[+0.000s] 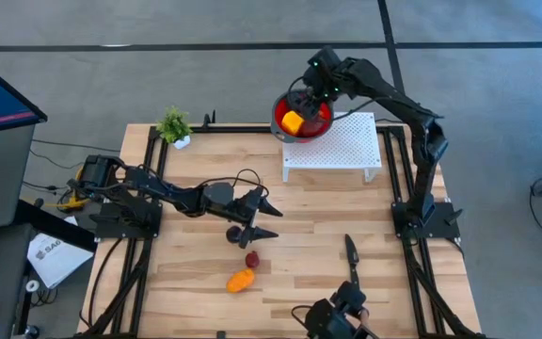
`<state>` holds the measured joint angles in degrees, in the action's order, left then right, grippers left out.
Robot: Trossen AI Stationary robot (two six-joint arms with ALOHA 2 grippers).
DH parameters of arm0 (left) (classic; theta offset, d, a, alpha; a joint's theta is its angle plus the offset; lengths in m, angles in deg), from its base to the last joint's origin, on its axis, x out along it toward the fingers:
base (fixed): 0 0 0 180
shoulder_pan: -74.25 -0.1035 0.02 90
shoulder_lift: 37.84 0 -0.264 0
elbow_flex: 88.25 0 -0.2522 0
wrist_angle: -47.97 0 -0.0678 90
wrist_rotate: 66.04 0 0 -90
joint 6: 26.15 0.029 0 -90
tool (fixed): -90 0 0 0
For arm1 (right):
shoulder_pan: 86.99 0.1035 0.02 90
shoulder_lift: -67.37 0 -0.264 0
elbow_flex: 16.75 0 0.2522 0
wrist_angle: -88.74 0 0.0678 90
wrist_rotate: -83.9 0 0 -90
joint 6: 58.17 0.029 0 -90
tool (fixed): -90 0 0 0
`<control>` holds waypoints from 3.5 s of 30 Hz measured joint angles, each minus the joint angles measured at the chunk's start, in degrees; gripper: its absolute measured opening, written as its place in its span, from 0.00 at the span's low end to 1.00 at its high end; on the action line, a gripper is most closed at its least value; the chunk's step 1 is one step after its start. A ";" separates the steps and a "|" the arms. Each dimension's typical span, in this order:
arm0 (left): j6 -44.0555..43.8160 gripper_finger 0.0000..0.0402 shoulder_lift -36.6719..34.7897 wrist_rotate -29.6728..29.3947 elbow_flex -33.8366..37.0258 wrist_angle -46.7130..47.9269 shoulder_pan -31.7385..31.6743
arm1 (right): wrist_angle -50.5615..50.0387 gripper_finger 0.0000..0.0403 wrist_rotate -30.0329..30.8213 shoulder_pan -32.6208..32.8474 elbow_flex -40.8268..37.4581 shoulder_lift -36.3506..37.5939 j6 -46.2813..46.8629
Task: Pick & Place Fruit
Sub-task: Put the mangosteen into the red strainer bowl, then put the plum into the red strainer bowl
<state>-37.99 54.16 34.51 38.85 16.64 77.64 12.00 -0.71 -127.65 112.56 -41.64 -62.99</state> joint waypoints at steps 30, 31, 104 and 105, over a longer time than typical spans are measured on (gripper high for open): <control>2.39 0.77 -3.42 -1.74 0.02 8.03 3.71 | 11.19 0.71 2.52 23.17 -20.58 23.04 -3.95; 2.75 0.77 -5.21 -3.66 0.02 12.35 4.35 | 14.05 0.71 3.45 25.83 -25.06 25.14 -3.14; 14.29 0.60 1.68 -18.34 -33.78 32.06 -23.00 | 113.75 0.71 20.76 58.14 -82.53 2.34 22.91; 13.10 0.60 3.05 -18.12 -34.85 32.78 -24.58 | 114.22 0.71 20.60 58.12 -82.53 2.23 22.91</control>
<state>-24.89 57.21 16.39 4.00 49.43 53.06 126.22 19.89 -69.54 30.03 -39.41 -40.08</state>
